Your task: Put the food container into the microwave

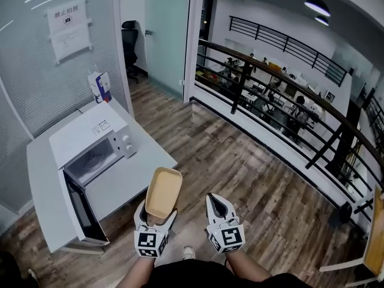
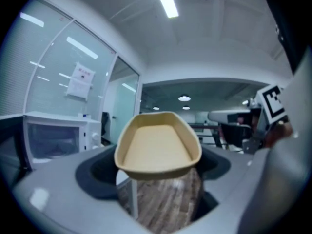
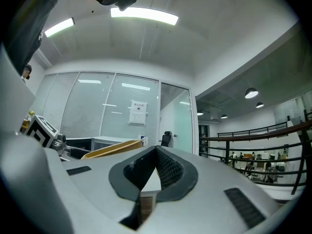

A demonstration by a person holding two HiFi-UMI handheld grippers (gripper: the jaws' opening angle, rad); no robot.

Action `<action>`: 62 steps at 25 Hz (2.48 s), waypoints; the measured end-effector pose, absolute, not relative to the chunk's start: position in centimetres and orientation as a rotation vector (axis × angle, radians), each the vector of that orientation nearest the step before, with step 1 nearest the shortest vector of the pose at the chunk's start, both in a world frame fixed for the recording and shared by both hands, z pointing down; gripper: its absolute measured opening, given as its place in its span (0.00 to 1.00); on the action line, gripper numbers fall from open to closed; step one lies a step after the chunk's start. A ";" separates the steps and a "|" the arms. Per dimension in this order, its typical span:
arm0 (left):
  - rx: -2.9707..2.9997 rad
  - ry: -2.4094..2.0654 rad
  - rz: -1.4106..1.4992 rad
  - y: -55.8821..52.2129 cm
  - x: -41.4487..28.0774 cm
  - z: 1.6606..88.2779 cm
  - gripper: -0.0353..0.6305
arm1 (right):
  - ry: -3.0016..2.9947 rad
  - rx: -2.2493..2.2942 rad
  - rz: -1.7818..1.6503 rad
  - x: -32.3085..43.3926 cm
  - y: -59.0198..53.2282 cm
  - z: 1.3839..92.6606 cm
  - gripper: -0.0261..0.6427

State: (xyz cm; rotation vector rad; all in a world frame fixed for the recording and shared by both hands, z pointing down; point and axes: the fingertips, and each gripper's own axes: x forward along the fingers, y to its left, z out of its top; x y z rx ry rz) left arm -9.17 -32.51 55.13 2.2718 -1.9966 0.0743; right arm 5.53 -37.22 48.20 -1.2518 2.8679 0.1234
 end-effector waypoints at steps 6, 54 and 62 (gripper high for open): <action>2.171 -2.115 0.092 -34.1 -10.7 55.0 0.76 | 2.920 -1.119 0.096 3.8 -40.9 48.9 0.04; 1.574 -2.498 0.165 -36.9 -37.6 61.1 0.76 | 3.151 -0.214 0.162 -35.1 -48.4 51.2 0.04; 1.366 -2.552 0.167 -36.9 -40.5 64.6 0.76 | 3.245 -0.061 0.086 -38.2 -48.4 56.3 0.04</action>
